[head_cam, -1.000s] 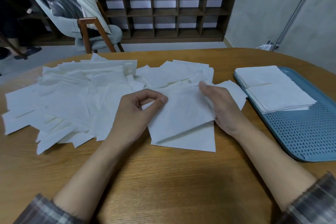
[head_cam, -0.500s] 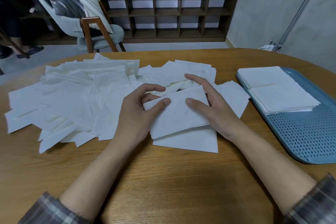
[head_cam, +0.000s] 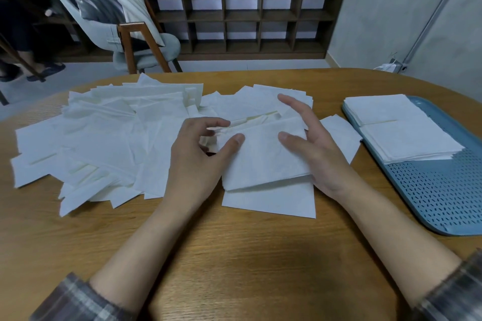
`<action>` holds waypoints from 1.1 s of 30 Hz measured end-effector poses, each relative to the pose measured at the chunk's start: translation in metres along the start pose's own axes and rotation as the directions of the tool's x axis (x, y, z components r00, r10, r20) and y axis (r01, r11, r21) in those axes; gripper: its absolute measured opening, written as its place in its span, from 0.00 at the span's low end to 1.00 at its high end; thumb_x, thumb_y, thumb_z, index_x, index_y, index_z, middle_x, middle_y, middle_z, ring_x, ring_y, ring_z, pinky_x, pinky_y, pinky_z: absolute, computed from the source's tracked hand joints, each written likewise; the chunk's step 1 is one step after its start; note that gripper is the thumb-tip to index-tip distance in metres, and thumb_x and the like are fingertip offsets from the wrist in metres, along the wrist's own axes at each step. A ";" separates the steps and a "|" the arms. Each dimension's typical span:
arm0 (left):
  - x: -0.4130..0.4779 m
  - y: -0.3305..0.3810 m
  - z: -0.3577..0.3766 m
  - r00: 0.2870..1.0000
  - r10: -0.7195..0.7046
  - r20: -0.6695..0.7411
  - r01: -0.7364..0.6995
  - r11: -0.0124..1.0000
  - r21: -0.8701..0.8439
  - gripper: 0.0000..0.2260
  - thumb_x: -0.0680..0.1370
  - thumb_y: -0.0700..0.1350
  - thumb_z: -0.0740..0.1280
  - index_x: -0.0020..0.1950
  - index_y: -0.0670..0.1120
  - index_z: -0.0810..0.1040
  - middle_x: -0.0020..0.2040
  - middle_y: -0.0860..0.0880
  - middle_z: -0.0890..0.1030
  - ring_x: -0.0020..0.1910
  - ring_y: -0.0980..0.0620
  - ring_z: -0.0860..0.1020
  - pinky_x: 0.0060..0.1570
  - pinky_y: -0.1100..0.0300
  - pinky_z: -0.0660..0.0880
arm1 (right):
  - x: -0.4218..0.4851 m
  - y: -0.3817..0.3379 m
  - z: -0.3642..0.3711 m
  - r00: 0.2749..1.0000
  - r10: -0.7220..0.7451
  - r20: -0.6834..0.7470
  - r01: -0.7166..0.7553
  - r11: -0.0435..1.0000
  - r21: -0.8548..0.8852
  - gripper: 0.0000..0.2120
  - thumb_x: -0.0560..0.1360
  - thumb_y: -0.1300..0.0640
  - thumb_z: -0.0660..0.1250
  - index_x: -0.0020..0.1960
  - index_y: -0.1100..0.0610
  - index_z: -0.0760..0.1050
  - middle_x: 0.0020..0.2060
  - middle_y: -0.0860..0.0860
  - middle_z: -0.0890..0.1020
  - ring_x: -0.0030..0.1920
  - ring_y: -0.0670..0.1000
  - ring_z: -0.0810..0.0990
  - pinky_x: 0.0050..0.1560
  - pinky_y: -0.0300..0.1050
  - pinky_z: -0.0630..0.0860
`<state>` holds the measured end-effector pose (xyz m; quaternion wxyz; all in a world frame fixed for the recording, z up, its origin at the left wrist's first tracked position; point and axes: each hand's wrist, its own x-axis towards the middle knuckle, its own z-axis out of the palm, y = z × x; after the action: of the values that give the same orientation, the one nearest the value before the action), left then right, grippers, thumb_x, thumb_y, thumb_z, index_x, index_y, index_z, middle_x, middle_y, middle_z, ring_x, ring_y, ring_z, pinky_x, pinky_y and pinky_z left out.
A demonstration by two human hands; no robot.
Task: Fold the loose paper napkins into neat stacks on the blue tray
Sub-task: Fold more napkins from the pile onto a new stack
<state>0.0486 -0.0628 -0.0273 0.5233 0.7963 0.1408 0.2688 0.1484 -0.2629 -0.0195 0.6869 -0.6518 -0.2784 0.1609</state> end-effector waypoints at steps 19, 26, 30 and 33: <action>-0.008 -0.008 0.009 0.893 0.273 0.359 -0.367 0.902 0.227 0.26 0.79 0.49 0.76 0.74 0.57 0.70 0.75 0.58 0.64 0.78 0.60 0.64 0.67 0.72 0.66 | 0.006 0.001 -0.025 0.965 -0.083 -0.248 -0.001 0.947 -0.320 0.13 0.79 0.66 0.71 0.56 0.52 0.88 0.53 0.33 0.86 0.59 0.32 0.79 0.56 0.25 0.72; -0.007 -0.015 0.008 0.754 0.197 0.627 -0.475 0.822 0.314 0.16 0.80 0.59 0.72 0.67 0.59 0.79 0.66 0.64 0.75 0.69 0.63 0.70 0.70 0.58 0.66 | 0.007 0.003 -0.026 0.938 -0.105 -0.330 -0.017 0.938 -0.347 0.14 0.80 0.64 0.70 0.56 0.48 0.87 0.55 0.33 0.85 0.61 0.32 0.78 0.59 0.27 0.72; -0.007 -0.011 0.003 0.760 0.151 0.632 -0.446 0.829 0.337 0.19 0.77 0.63 0.73 0.67 0.61 0.80 0.61 0.64 0.76 0.66 0.61 0.72 0.69 0.57 0.68 | 0.006 0.002 -0.025 0.937 -0.112 -0.330 -0.017 0.931 -0.364 0.14 0.80 0.64 0.70 0.56 0.48 0.87 0.52 0.29 0.84 0.59 0.27 0.76 0.55 0.20 0.68; -0.008 -0.009 0.002 0.757 0.146 0.637 -0.423 0.852 0.309 0.17 0.76 0.61 0.75 0.63 0.60 0.84 0.57 0.63 0.78 0.62 0.62 0.75 0.67 0.57 0.70 | 0.006 0.001 -0.024 0.941 -0.118 -0.316 -0.010 0.925 -0.379 0.14 0.80 0.65 0.70 0.56 0.49 0.87 0.52 0.29 0.84 0.58 0.25 0.75 0.54 0.18 0.66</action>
<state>0.0437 -0.0643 -0.0380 0.3007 0.9474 -0.0992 0.0471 0.1671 -0.2787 -0.0197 0.5909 -0.7806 -0.2021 -0.0268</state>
